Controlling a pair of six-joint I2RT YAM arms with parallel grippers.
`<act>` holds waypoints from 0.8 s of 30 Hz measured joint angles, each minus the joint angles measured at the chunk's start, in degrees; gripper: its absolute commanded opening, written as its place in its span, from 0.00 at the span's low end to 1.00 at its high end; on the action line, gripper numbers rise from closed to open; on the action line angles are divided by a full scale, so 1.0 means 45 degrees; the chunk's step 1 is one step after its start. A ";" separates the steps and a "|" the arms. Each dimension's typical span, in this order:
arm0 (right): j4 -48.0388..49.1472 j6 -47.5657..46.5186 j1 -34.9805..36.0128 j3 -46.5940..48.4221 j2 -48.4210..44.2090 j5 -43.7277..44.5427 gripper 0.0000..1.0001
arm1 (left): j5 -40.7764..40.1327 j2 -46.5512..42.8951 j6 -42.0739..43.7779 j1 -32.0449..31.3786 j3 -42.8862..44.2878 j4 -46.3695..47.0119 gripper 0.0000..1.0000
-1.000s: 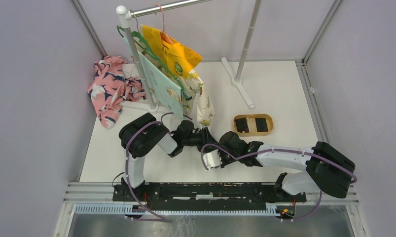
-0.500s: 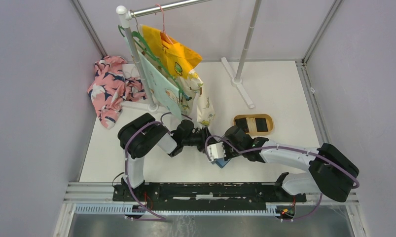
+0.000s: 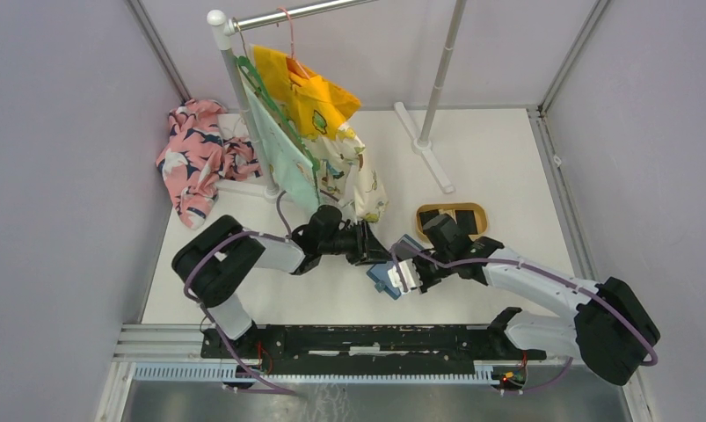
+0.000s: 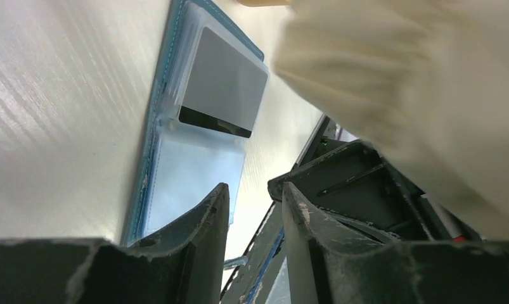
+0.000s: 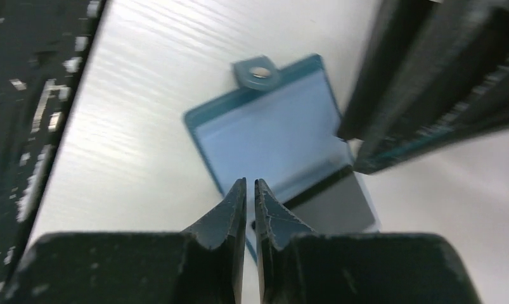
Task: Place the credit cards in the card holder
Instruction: Insert the credit card into the card holder.
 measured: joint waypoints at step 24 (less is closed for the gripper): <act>0.1501 -0.0282 0.2657 -0.0131 0.2215 0.2132 0.08 | -0.4197 -0.6105 0.5343 0.0000 -0.0408 -0.6674 0.38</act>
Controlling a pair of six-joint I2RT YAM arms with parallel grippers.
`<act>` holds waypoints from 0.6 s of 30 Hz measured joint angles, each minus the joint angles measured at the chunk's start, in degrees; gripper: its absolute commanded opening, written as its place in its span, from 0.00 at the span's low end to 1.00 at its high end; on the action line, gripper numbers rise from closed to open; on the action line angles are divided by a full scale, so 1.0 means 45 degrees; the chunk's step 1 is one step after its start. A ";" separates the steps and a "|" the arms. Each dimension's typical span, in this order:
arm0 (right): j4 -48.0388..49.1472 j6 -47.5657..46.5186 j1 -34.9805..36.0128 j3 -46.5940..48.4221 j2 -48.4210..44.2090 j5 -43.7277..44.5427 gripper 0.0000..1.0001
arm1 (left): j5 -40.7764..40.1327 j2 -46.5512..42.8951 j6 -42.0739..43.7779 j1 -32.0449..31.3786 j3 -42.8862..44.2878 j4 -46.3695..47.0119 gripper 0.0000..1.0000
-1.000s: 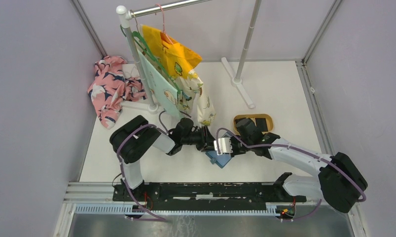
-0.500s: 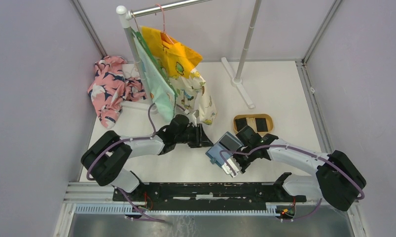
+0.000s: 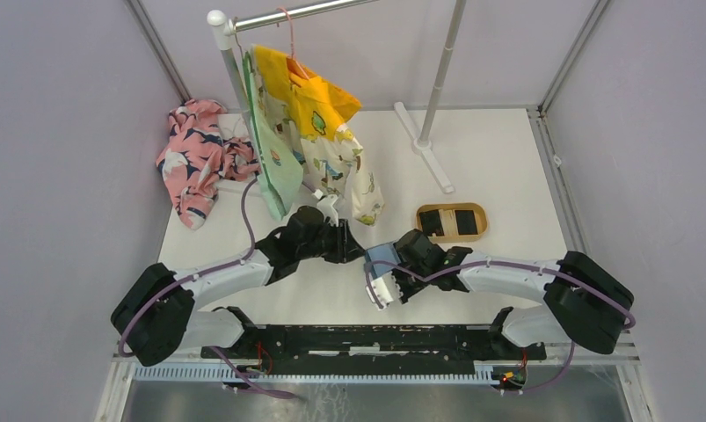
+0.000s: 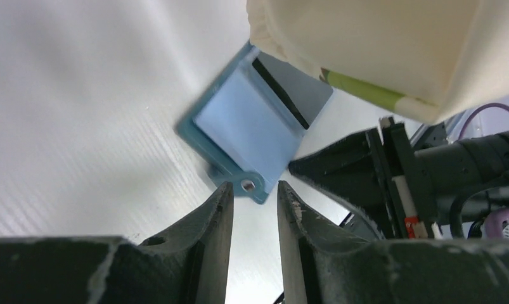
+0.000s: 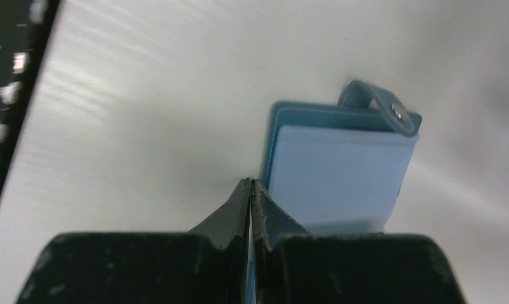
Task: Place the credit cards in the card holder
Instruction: Insert the credit card into the card holder, then pick up the credit card from the storage box.
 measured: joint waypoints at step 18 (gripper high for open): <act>-0.1889 0.0850 -0.5532 0.1656 -0.3138 -0.3298 0.45 | 0.0180 -0.2409 0.0457 0.0000 -0.1545 0.0933 0.59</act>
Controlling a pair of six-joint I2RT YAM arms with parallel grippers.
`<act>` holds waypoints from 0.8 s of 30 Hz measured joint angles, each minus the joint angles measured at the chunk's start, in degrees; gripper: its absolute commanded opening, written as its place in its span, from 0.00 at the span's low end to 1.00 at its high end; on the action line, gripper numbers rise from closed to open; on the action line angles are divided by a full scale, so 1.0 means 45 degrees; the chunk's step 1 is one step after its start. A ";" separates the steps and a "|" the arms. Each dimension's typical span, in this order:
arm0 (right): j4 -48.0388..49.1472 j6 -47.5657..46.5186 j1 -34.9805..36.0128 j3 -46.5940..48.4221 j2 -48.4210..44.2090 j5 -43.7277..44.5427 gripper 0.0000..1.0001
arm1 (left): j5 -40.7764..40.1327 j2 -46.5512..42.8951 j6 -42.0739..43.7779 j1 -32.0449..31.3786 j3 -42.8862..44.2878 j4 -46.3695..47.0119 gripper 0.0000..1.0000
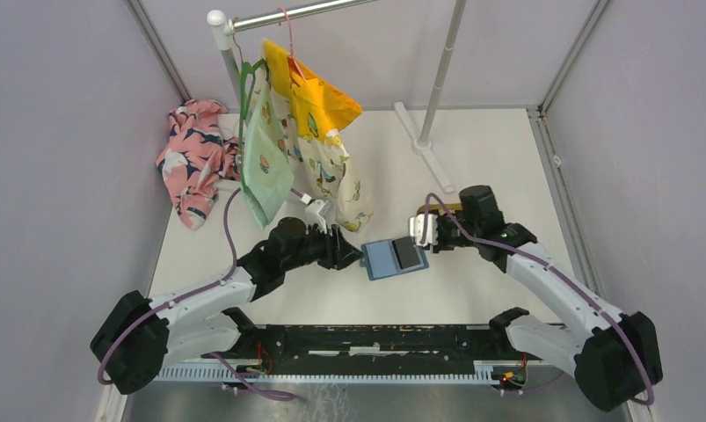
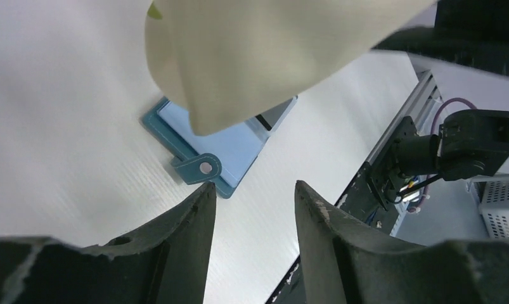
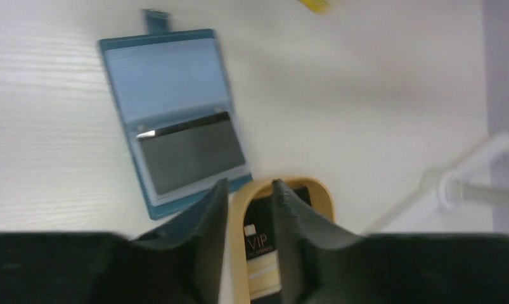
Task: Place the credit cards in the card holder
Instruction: Pick up the credit card from the storage box.
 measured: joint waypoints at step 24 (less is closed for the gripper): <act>0.3929 1.2862 -0.4721 0.1545 0.4410 0.0865 0.79 | -0.0170 -0.1394 0.0102 0.0000 -0.0554 0.0806 0.96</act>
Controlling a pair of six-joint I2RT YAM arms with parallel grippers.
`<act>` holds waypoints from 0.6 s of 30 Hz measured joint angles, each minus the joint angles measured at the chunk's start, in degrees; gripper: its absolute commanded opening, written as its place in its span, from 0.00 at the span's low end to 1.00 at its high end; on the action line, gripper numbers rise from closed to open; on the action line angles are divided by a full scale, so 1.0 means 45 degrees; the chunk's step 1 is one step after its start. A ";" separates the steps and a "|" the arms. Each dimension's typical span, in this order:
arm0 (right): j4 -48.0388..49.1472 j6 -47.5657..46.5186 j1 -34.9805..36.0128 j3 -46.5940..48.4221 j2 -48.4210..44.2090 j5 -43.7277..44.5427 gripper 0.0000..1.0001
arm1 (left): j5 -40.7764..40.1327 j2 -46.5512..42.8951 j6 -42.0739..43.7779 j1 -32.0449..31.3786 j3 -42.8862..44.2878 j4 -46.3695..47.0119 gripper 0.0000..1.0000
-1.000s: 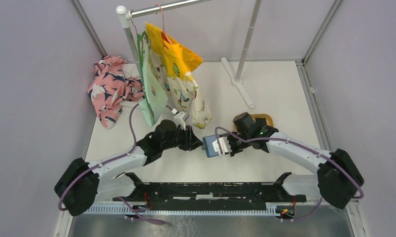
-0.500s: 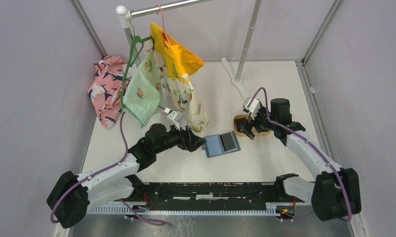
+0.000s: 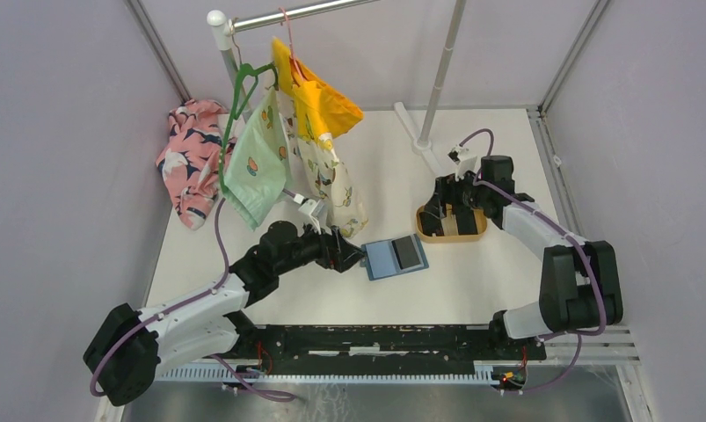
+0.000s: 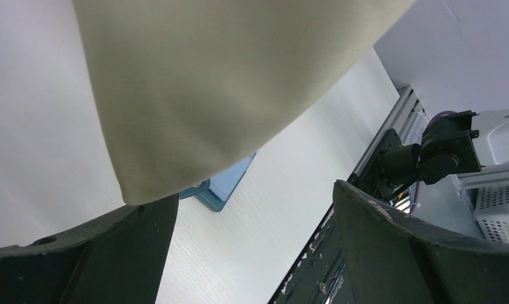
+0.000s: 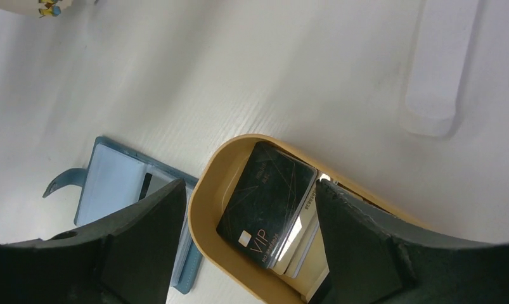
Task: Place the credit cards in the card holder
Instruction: Pick up the credit card from the storage box.
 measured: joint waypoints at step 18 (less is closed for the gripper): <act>0.1059 0.2667 -0.0432 -0.1083 0.1282 -0.0039 0.64 | -0.0112 0.0699 0.0189 0.0000 0.0000 0.0019 0.95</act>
